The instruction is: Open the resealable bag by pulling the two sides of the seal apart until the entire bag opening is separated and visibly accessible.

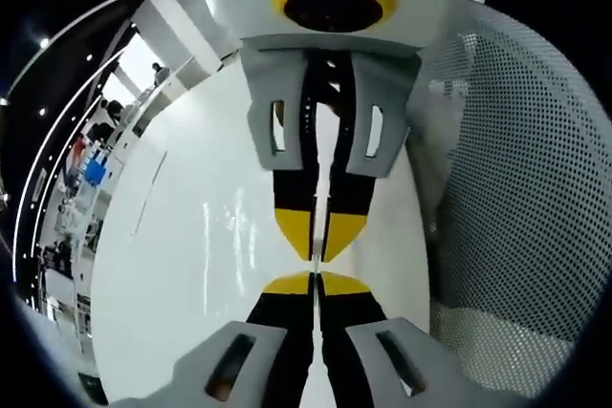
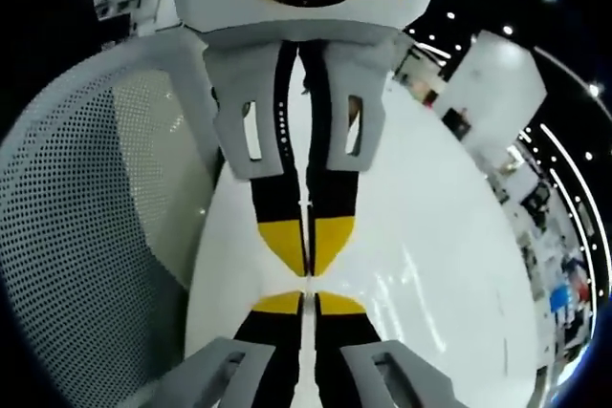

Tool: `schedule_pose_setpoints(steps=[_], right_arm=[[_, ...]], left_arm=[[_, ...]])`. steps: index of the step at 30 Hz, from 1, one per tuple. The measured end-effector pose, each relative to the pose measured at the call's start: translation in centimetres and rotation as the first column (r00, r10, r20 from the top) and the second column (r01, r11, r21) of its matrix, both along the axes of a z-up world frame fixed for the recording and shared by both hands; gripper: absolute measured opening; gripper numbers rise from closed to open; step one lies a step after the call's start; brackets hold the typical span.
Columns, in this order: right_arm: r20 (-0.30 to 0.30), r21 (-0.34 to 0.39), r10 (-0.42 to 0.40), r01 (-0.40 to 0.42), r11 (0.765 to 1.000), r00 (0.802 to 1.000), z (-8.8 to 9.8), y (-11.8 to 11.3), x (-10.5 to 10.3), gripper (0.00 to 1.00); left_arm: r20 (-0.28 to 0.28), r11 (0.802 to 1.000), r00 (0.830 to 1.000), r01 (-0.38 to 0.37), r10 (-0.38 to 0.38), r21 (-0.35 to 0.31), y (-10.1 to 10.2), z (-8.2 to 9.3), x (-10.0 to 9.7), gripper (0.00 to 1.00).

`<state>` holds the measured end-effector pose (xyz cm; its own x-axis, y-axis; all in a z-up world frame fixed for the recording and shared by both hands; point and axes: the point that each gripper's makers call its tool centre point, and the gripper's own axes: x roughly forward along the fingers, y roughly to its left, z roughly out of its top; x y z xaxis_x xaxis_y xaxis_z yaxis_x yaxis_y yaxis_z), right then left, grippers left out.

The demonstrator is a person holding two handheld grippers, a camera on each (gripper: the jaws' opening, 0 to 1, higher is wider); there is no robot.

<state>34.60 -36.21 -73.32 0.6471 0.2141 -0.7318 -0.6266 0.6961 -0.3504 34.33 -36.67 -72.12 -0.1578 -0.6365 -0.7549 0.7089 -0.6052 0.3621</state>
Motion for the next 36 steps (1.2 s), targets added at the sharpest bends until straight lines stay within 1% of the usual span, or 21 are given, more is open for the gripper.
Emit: schedule_pose_setpoints(steps=[2, 5, 9, 10, 11, 17, 28, 35, 36], right_arm=[[0.012, 0.003, -0.007, 0.007, 1.000, 1.000, 0.1, -0.2, 0.1, 0.00], [0.012, -0.017, -0.004, 0.004, 1.000, 1.000, 0.0, -0.5, -0.1, 0.00], [0.005, -0.021, -0.015, 0.016, 1.000, 1.000, -0.3, -0.9, -0.6, 0.00], [0.006, -0.027, -0.015, 0.016, 1.000, 1.000, -0.3, -1.0, -0.6, 0.00], [0.008, -0.056, -0.004, 0.004, 0.998, 1.000, -0.4, -1.3, -0.8, 0.00], [0.007, -0.050, -0.024, 0.025, 0.998, 1.000, -0.5, -1.5, -1.0, 0.00], [0.009, -0.046, -0.037, 0.037, 0.998, 0.999, -0.4, -1.9, -1.0, 0.00], [0.008, -0.053, -0.054, 0.054, 0.997, 0.999, -0.5, -2.5, -1.3, 0.00], [0.012, -0.040, -0.061, 0.062, 0.997, 0.998, -0.5, -2.4, -1.3, 0.00]], left_arm=[[-0.014, 1.000, 1.000, -0.019, 0.019, -0.012, -0.2, 0.2, 0.2, 0.00], [-0.022, 1.000, 0.999, -0.025, 0.025, -0.011, -0.2, 0.2, 0.3, 0.00], [-0.012, 1.000, 1.000, -0.020, 0.019, -0.012, -0.1, 0.2, 0.3, 0.00], [-0.006, 1.000, 1.000, -0.017, 0.017, -0.012, 0.0, 0.1, 0.3, 0.00], [0.001, 1.000, 1.000, -0.010, 0.010, -0.006, 0.1, 0.0, 0.3, 0.00], [0.003, 1.000, 1.000, -0.024, 0.024, -0.004, 0.3, 0.0, 0.8, 0.00], [0.006, 0.999, 0.999, -0.041, 0.041, 0.000, 0.6, 0.1, 1.4, 0.00], [0.008, 0.998, 0.998, -0.058, 0.058, 0.001, 0.9, 0.1, 2.0, 0.00], [0.002, 0.998, 0.998, -0.063, 0.063, -0.002, 0.9, 0.1, 2.0, 0.00]])
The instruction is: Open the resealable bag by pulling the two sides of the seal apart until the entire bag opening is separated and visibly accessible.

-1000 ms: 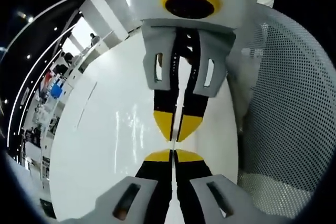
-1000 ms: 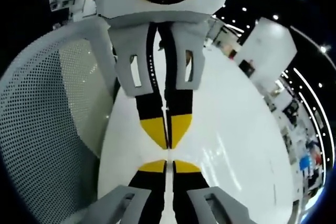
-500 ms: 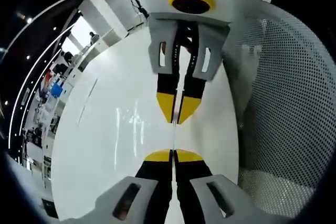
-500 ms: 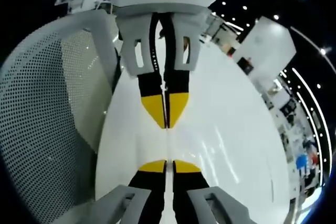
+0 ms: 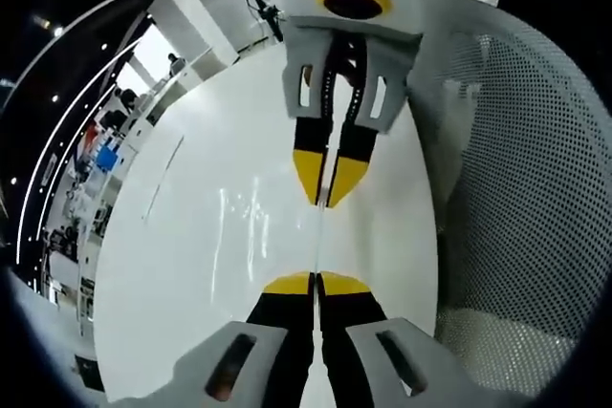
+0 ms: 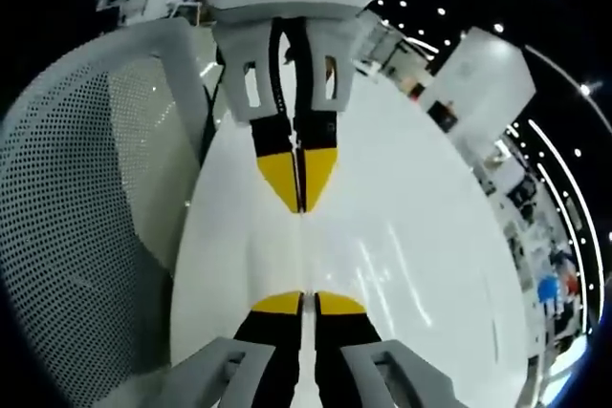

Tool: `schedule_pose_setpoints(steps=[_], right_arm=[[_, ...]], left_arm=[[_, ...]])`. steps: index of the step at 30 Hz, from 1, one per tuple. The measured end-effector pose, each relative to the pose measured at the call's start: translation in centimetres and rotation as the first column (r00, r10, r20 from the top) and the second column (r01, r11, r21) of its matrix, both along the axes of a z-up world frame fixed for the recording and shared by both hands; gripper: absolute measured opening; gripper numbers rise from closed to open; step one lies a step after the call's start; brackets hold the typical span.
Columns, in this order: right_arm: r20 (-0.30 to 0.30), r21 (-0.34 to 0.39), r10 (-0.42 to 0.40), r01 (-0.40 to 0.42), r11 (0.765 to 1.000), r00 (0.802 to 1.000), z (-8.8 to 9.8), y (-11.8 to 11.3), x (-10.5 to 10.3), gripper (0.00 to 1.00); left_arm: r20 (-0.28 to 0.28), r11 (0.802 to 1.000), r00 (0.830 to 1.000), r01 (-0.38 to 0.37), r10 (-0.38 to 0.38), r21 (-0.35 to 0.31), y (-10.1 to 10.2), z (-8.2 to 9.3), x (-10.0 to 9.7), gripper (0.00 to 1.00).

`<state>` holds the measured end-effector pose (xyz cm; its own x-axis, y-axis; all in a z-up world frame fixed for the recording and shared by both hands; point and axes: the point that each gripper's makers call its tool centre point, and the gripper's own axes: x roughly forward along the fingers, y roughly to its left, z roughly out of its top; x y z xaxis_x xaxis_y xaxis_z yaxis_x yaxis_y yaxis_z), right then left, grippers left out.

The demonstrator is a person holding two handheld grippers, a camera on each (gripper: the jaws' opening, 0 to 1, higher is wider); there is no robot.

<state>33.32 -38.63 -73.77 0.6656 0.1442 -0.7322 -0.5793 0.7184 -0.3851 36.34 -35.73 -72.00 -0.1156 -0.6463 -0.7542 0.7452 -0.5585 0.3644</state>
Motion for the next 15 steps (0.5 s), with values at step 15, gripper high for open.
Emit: schedule_pose_setpoints(steps=[15], right_arm=[[-0.009, -0.011, -0.007, 0.007, 1.000, 1.000, -0.16, -0.63, -0.68, 0.00]], left_arm=[[-0.013, 1.000, 1.000, -0.014, 0.014, -0.007, 0.10, 0.03, -0.11, 0.00]])
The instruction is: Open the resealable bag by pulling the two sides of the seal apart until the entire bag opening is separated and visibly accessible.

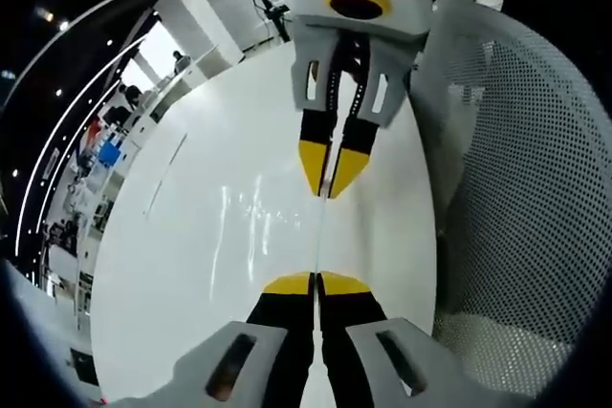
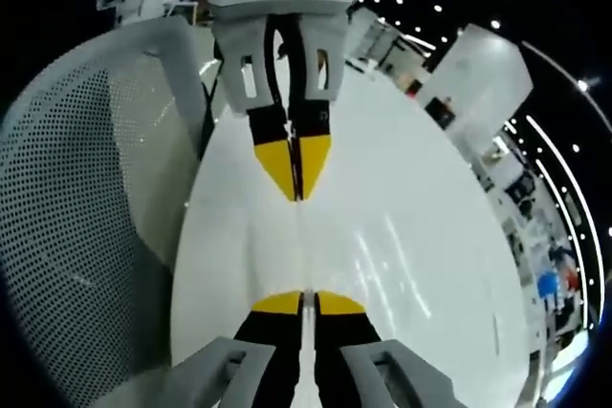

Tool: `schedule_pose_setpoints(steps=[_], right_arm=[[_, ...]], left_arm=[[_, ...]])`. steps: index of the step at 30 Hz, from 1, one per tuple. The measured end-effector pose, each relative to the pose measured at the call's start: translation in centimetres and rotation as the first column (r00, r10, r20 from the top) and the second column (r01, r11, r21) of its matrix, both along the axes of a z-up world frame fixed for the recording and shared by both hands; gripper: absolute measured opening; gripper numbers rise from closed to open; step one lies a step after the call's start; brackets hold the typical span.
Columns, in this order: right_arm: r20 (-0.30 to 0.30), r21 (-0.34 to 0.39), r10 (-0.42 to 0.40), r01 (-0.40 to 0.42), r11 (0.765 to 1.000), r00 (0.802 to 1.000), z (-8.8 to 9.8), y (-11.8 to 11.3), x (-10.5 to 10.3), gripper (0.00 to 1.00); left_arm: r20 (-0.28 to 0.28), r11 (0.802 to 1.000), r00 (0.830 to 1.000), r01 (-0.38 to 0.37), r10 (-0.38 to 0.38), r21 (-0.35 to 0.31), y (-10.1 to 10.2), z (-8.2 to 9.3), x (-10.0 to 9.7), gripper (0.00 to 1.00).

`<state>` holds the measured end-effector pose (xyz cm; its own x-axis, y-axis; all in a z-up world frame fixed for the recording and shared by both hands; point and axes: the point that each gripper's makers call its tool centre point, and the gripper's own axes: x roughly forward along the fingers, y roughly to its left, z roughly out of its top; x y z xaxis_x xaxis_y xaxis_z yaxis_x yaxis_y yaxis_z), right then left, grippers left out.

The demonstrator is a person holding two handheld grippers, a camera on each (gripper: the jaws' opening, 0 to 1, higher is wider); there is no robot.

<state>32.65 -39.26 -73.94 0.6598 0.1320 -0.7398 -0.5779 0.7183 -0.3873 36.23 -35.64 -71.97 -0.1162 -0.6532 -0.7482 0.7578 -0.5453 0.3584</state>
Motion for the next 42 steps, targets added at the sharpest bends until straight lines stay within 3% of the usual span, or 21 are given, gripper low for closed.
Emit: schedule_pose_setpoints(steps=[16, 19, 22, 25, 31, 34, 42], right_arm=[[-0.022, 0.000, -0.031, 0.031, 1.000, 0.999, -0.1, -0.9, -1.2, 0.00], [-0.006, 0.002, -0.047, 0.047, 0.999, 0.999, 0.0, -1.0, -0.9, 0.00], [0.005, -0.035, -0.036, 0.036, 0.999, 0.999, 0.0, -1.2, -0.8, 0.00], [0.015, -0.017, -0.040, 0.040, 0.999, 0.999, 0.2, -1.1, -0.5, 0.00], [-0.010, -0.052, 0.006, -0.007, 0.999, 1.000, 0.0, -1.1, -0.4, 0.00], [-0.010, -0.056, 0.018, -0.019, 0.998, 1.000, 0.1, -0.7, -0.4, 0.00], [-0.013, -0.057, 0.048, -0.048, 0.997, 0.999, -0.1, 0.2, -0.2, 0.00]], left_arm=[[-0.042, 0.999, 0.998, -0.036, 0.036, 0.003, 0.0, -0.1, -0.4, 0.00], [-0.010, 1.000, 1.000, -0.015, 0.015, 0.010, 0.1, -0.3, -0.4, 0.00], [-0.075, 1.000, 0.997, -0.013, 0.012, -0.014, -0.1, 0.4, -1.0, 0.00], [-0.022, 1.000, 1.000, -0.005, 0.005, -0.003, -0.2, 0.3, -0.3, 0.00], [-0.008, 1.000, 1.000, 0.006, -0.006, 0.004, -0.2, 0.1, -0.2, 0.00], [0.044, 1.000, 0.999, 0.019, -0.019, 0.010, -0.2, -0.4, 0.1, 0.00], [0.061, 0.999, 0.997, 0.041, -0.042, 0.025, -0.3, -1.0, -0.7, 0.00]])
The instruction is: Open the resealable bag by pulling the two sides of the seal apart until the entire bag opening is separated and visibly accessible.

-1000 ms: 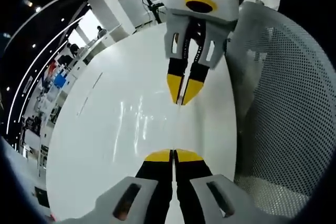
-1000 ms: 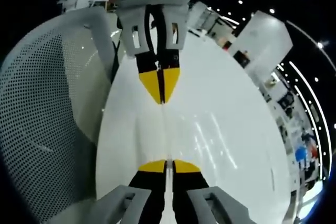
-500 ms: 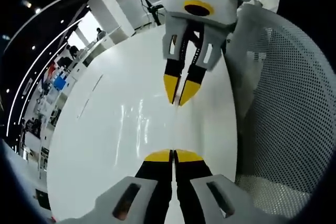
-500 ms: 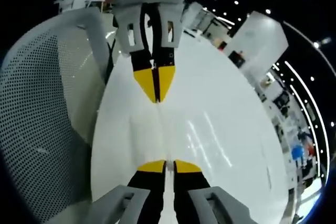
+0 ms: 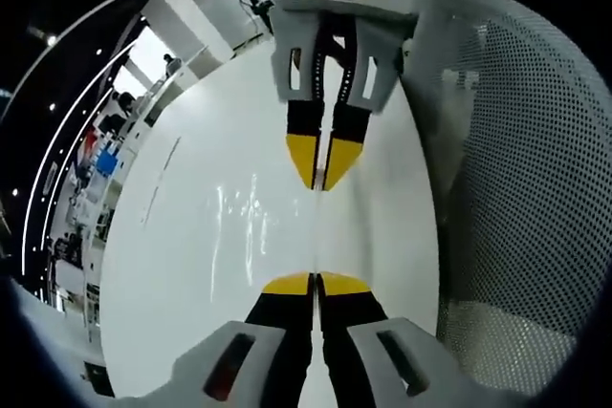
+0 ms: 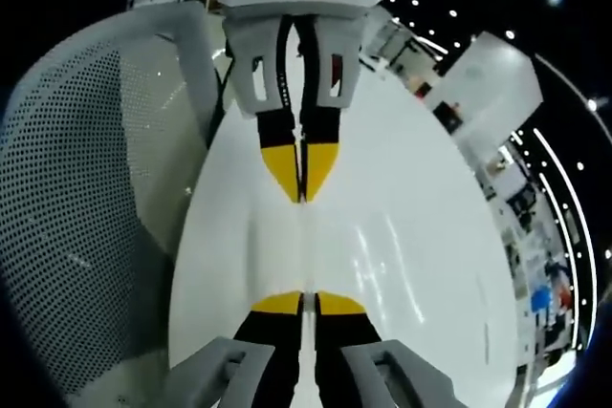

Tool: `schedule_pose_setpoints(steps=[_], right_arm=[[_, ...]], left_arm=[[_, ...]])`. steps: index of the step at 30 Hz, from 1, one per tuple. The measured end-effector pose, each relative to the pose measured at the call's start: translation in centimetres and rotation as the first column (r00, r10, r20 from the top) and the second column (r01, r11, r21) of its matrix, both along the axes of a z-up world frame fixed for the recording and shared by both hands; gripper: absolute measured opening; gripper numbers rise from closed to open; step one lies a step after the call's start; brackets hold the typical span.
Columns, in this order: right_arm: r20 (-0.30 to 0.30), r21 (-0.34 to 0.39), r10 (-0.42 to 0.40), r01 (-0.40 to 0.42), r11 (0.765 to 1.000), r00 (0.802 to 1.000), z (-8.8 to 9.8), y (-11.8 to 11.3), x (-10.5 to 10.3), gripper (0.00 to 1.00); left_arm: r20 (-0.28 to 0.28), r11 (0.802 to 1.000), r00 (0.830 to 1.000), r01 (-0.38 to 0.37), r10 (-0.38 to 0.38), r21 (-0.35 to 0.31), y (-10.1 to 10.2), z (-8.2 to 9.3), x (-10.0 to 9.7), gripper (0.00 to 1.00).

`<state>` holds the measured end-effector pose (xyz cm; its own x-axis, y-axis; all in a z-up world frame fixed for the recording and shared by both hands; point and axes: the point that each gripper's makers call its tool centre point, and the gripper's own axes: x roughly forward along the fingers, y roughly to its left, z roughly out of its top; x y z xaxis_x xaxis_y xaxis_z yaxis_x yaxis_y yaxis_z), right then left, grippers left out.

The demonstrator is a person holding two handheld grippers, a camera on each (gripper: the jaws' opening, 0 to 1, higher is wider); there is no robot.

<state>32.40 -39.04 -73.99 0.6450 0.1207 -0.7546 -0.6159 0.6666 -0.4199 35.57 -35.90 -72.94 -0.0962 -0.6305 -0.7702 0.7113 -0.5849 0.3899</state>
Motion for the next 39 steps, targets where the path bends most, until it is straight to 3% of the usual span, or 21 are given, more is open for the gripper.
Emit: schedule_pose_setpoints(steps=[6, 11, 22, 39], right_arm=[[0.000, -0.006, 0.010, -0.010, 1.000, 1.000, 0.1, 0.3, 0.1, 0.00], [-0.006, 0.010, 0.011, -0.011, 1.000, 1.000, -0.1, 0.3, 0.0, 0.00], [-0.010, 0.023, 0.011, -0.011, 1.000, 1.000, -0.4, 0.3, -0.5, 0.00], [-0.048, 0.022, -0.035, 0.036, 0.999, 0.998, -1.0, -1.7, -2.6, 0.00]], left_arm=[[0.011, 1.000, 1.000, 0.018, -0.018, 0.005, -0.3, -0.2, -0.1, 0.00], [-0.034, 1.000, 0.999, 0.012, -0.011, 0.010, -0.1, -0.2, -0.4, 0.00], [-0.028, 1.000, 1.000, 0.010, -0.009, 0.010, 0.4, 0.1, -0.4, 0.00], [-0.033, 1.000, 0.999, 0.017, -0.016, 0.021, 1.5, -0.1, 0.0, 0.00]])
